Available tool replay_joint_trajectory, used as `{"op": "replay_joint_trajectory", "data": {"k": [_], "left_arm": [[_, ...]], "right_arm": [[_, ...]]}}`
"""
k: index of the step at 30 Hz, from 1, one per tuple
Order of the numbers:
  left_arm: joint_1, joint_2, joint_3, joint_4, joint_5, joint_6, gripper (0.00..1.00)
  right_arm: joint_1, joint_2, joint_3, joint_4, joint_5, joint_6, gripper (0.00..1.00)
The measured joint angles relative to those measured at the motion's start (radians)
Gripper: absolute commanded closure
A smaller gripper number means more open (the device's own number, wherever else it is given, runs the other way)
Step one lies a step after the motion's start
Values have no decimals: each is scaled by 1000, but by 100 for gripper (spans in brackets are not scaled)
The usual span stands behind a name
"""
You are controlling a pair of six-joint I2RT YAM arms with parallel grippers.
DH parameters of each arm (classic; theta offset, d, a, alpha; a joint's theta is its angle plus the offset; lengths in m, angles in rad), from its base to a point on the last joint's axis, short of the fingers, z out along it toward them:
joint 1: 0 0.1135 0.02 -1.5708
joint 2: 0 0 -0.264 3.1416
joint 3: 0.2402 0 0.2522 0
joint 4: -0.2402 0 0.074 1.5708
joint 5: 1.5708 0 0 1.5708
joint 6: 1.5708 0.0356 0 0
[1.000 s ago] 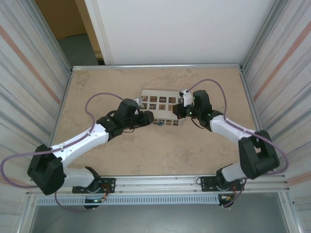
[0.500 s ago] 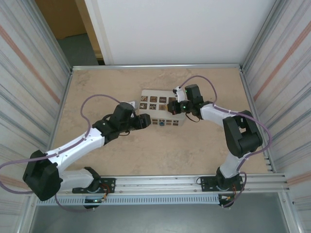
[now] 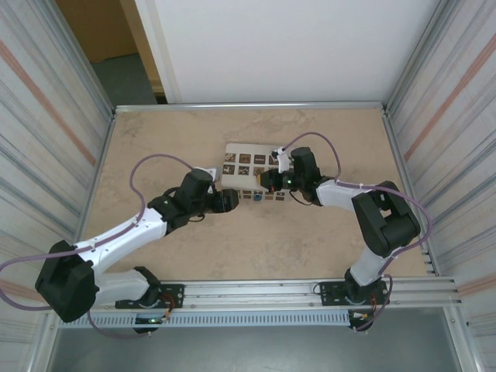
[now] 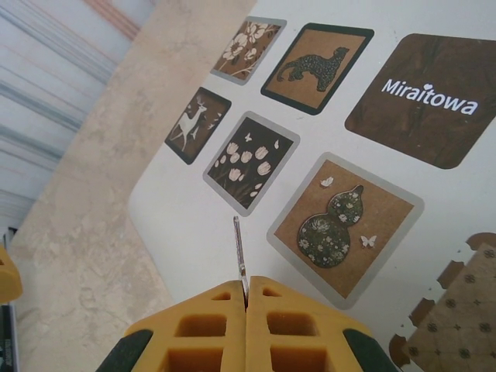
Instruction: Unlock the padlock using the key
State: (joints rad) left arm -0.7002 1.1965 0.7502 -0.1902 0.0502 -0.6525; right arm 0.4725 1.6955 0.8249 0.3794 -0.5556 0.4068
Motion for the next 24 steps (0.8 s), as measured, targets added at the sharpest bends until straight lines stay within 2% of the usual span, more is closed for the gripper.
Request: {"op": "replay_joint_trajectory", "data": {"k": [6,11,24], "left_arm": [[0,0,-3,18,0,-1,34],[1,0,-16,29,0,-1,34],[14,41,-91,133,0,26,32]], "right_arm": [[-36,26,-4,48,-98,51,100],[-32,31,4,39,-104,58,100],[111,63,31,85,-53,205,100]]}}
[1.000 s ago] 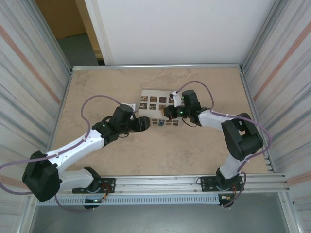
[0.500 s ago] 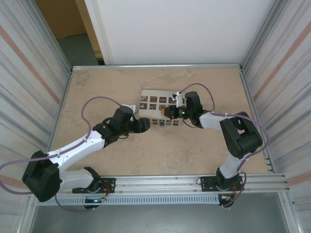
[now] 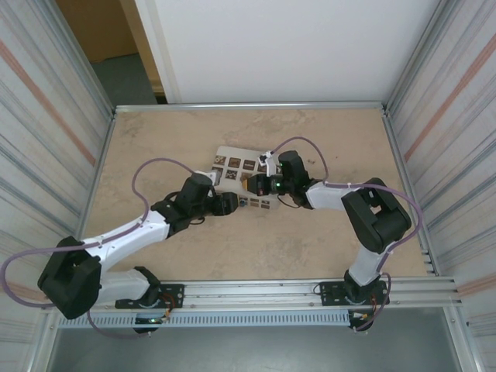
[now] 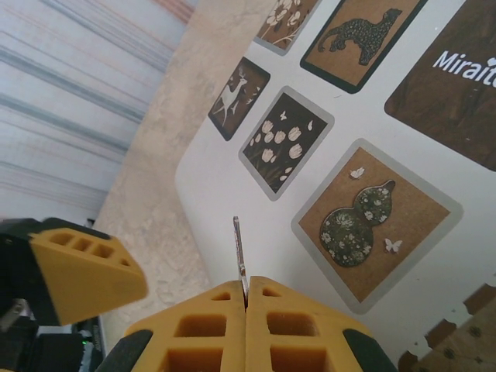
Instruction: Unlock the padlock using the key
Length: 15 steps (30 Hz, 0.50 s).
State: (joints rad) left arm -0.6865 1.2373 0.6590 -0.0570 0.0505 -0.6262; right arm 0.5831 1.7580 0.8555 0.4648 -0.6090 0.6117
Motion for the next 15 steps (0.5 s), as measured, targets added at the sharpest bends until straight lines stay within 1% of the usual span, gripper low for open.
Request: {"op": "replay_joint_trajectory", "data": {"k": [4,7,15], "left_arm": [[4,29,-21,37,4,2,31],[13,46,-48,80,8,1,30],[18,117,-145,247,34,-15,31]], "right_arm": [[13,-1,19,-29,15,22,100],[10,-18,29,-85,26,26,100],[-55,-86,29,-245,40,-5,100]]}}
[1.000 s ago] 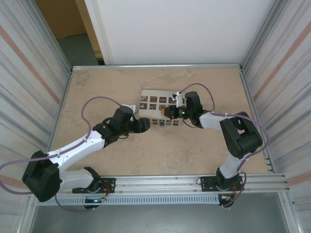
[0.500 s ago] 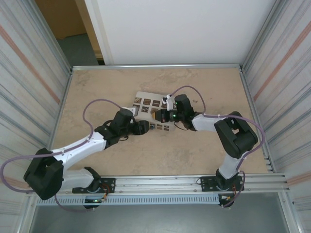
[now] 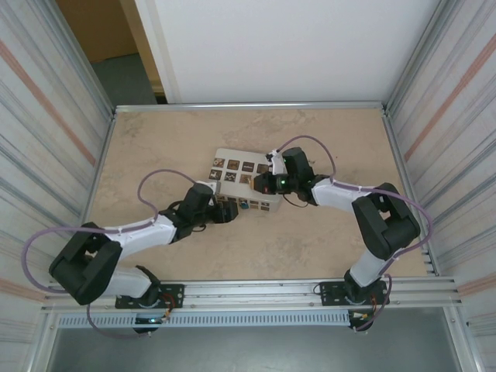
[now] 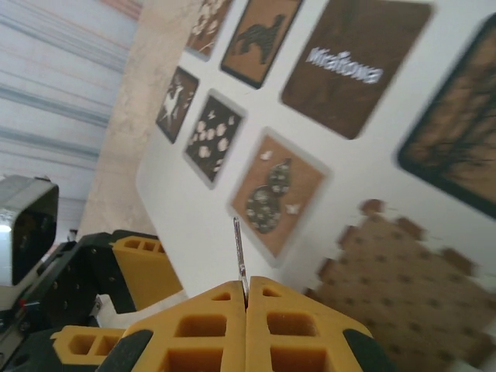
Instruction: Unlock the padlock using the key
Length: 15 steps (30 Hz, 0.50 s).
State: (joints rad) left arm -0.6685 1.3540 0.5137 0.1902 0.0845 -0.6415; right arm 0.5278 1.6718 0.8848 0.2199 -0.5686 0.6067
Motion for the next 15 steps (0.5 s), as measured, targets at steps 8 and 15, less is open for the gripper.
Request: {"op": "replay_joint_trajectory", "data": {"k": [8,15], "left_arm": [[-39,73,-3,134,0,2,31],[-38,137,-3,197,-1,2,30]], "right_arm": [[-31,3,0,-12,-6,-17,100],[-10,3,-21,34,6,3,100]]}}
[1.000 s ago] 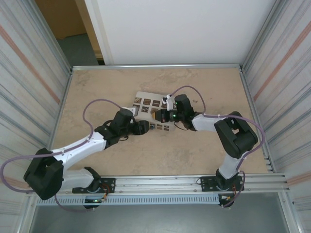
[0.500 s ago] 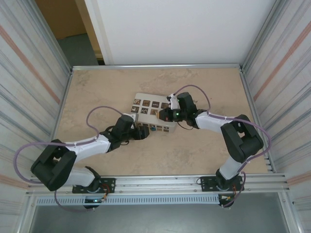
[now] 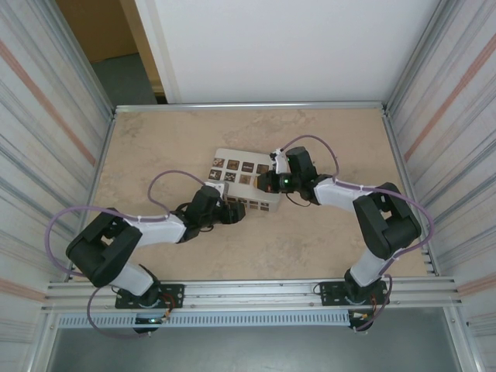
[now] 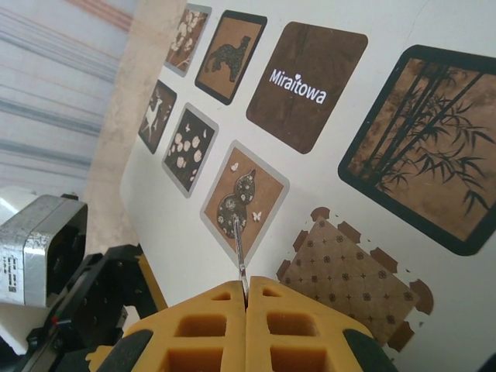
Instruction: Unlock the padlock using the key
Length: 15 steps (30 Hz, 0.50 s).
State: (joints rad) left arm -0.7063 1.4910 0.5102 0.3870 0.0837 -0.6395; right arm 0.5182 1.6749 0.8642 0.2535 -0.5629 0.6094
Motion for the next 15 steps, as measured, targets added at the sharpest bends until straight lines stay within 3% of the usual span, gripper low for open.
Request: {"op": "replay_joint_trajectory", "data": {"k": [6,15], "left_arm": [[16,0,0,18,2,0,33],[18,46,-3,64,12,-5,43]], "right_arm": [[53,0,-42,103,24,60,100],[57,0,-43,109,36,68,100]]}}
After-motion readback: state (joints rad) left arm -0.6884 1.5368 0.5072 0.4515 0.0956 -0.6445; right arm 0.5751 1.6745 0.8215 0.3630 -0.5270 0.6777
